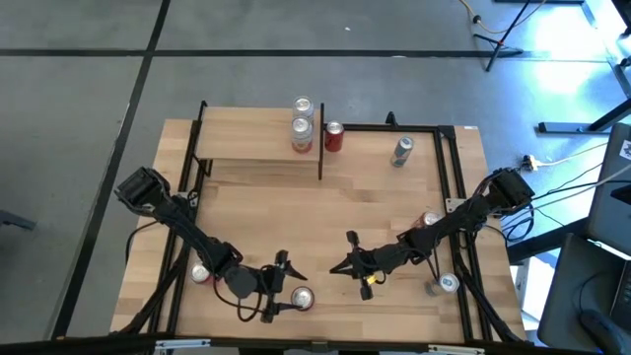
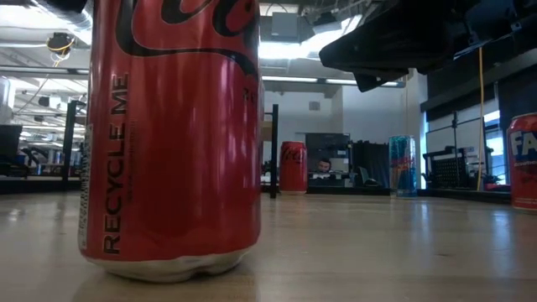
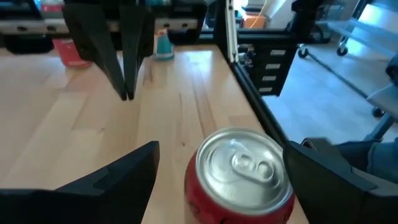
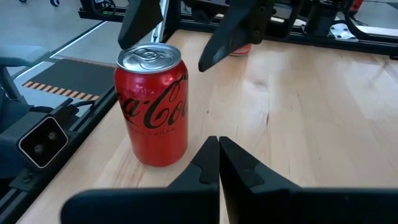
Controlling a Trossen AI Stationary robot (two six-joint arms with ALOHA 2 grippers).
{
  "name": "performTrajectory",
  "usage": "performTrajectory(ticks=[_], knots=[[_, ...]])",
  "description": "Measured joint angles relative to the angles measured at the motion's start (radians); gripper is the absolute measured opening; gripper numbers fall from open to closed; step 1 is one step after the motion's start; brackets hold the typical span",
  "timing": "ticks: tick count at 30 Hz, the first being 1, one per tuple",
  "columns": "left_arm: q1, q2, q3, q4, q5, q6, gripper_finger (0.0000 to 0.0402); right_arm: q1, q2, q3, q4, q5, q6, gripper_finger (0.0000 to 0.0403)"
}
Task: Place canned beverage on shelf
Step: Put the bottom red black soda can on the shelf
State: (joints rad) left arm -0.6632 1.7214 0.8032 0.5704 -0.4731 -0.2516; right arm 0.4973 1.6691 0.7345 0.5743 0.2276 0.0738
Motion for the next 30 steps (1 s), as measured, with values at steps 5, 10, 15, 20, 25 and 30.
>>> performTrajectory(ticks=[5,10,15,20,25,30], knots=[[0.0,-0.005,0.0,0.027,0.045,0.001,0.0329,0.0,0.0,0.0,0.0,0.0,0.0,0.0001],[0.0,-0.005,0.0,0.044,0.146,0.026,0.0334,0.0,0.0,0.0,-0.001,0.0,0.0,0.0001],[0.005,-0.006,0.0,0.044,0.171,0.026,0.0356,0.0,0.0,0.0,-0.001,0.0,0.0,0.0001],[0.02,-0.006,0.0,0.044,0.172,0.026,0.0387,0.0,0.0,0.0,-0.001,0.0,0.0,0.0001],[0.028,-0.006,0.0,0.042,0.17,0.025,0.0397,0.0,0.0,0.0,-0.001,0.0,0.0,0.0001],[0.028,-0.007,0.0,0.007,0.147,0.025,0.0398,0.0,0.0,0.0,-0.001,0.0,0.0,0.0001]])
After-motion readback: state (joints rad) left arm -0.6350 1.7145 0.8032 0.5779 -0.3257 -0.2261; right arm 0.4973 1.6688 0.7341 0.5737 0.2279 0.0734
